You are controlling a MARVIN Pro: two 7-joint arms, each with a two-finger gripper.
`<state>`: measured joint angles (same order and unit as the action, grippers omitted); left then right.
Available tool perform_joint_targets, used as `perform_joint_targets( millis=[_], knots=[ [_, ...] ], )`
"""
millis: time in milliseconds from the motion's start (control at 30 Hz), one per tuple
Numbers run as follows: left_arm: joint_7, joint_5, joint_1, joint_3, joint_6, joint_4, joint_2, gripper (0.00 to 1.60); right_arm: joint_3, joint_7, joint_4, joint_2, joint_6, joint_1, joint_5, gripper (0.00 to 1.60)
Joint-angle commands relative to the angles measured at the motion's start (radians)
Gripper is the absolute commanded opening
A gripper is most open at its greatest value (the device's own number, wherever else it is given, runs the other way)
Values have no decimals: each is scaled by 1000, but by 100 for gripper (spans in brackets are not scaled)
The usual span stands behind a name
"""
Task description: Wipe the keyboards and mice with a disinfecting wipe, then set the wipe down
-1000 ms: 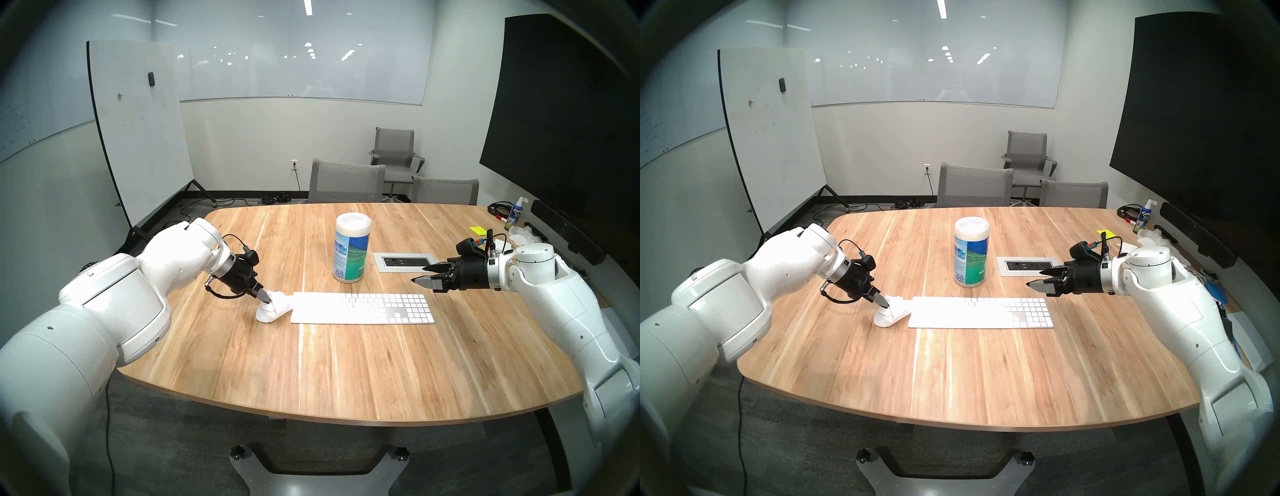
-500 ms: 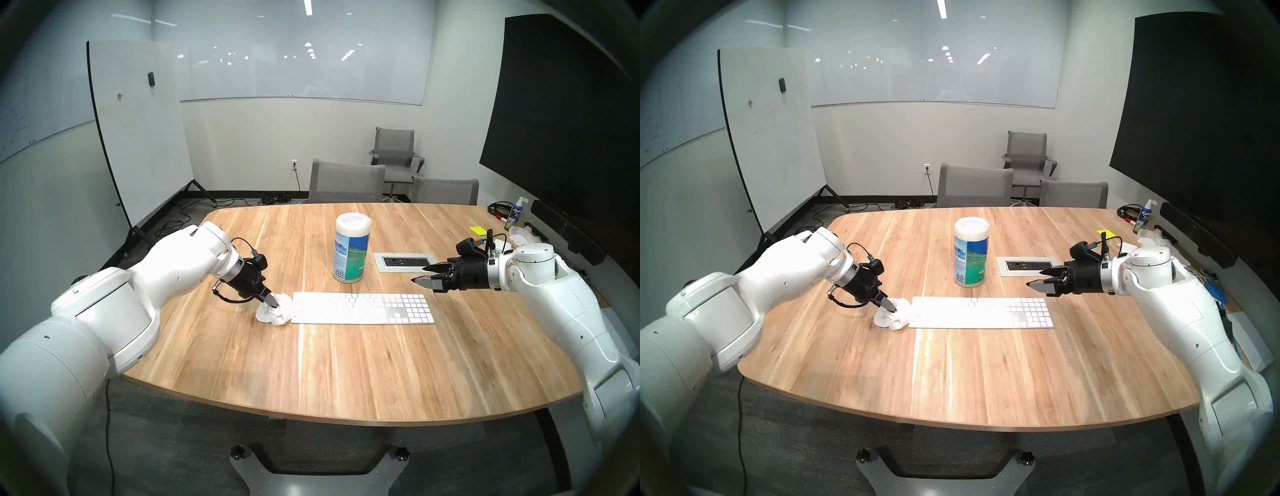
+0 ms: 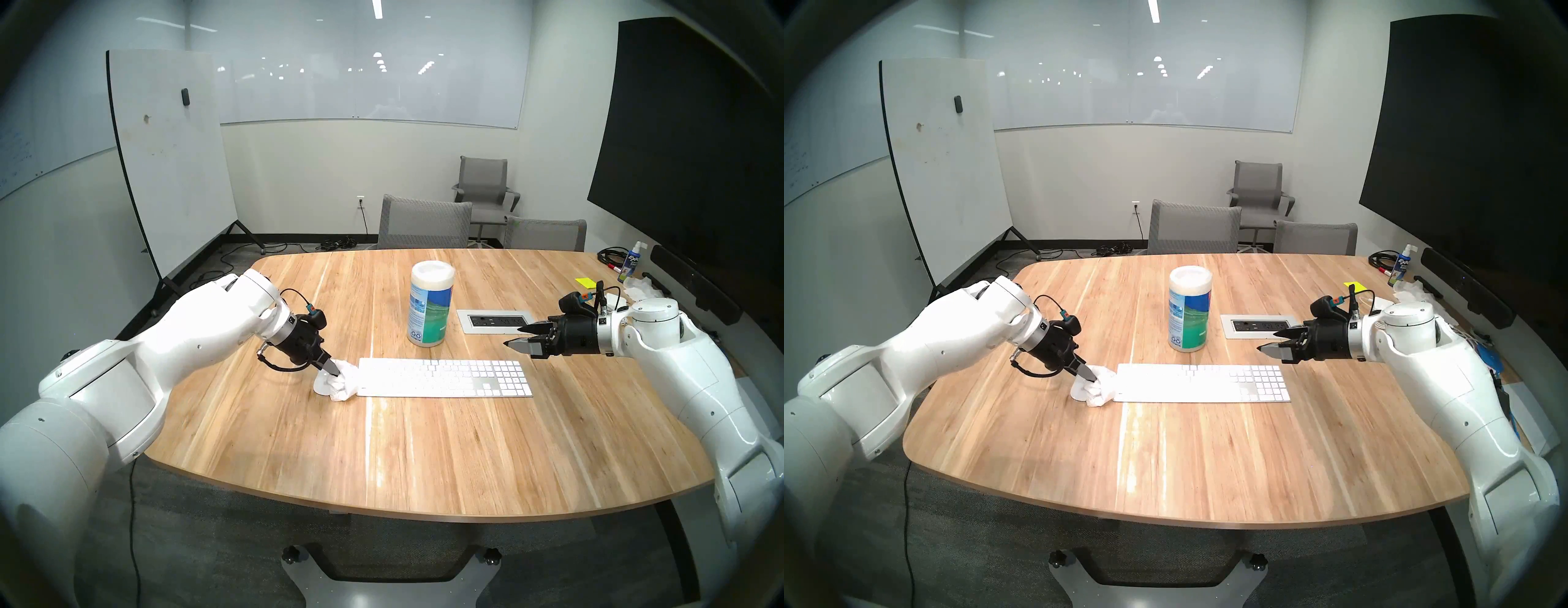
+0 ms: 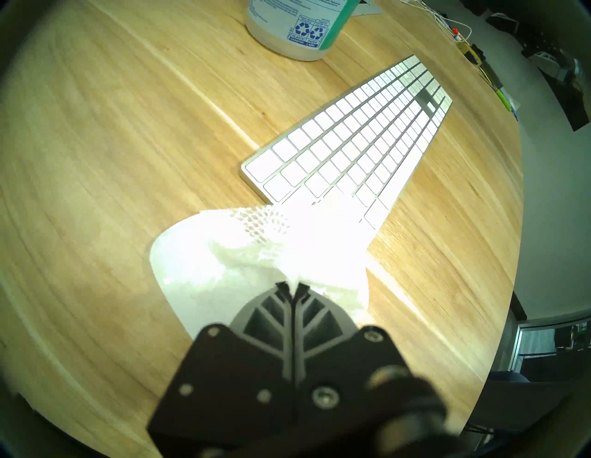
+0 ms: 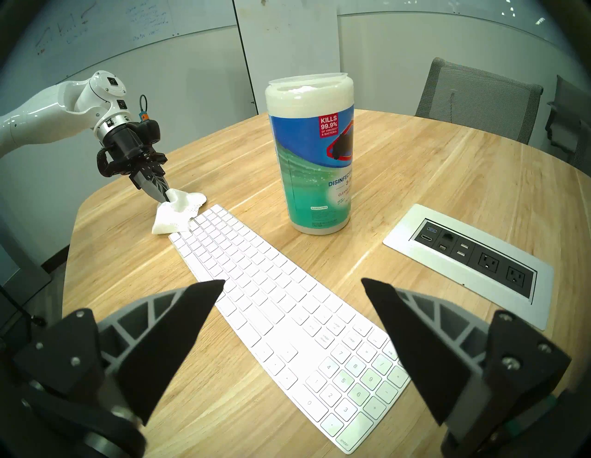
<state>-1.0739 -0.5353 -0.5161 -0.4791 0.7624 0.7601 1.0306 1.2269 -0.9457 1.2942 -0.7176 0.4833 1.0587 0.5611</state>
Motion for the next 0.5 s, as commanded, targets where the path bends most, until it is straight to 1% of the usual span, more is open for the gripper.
perform_joint_targets(
  millis=[0,200,233,267,300,367,467],
  knots=[
    [-104,-55,-22,-10,39,111,-86,0,11,2,6,2,-3,-17,3,160],
    [-73,-100,-51,-10,68,204,-133,0,11,2,6,2,-3,-18,3,160],
    [-60,-110,-53,-9,71,205,-134,0,12,2,6,2,-3,-18,3,160],
    [-49,-123,-64,-6,86,238,-153,0,12,2,6,2,-3,-18,3,160],
    [-49,-123,-64,-6,86,238,-153,0,12,2,6,2,-3,-18,3,160],
    [-36,-140,-82,-7,105,289,-187,0,12,2,6,2,-2,-18,3,160],
    [-4,-164,-97,-18,123,336,-226,0,12,2,6,2,-2,-18,3,160]
  ],
)
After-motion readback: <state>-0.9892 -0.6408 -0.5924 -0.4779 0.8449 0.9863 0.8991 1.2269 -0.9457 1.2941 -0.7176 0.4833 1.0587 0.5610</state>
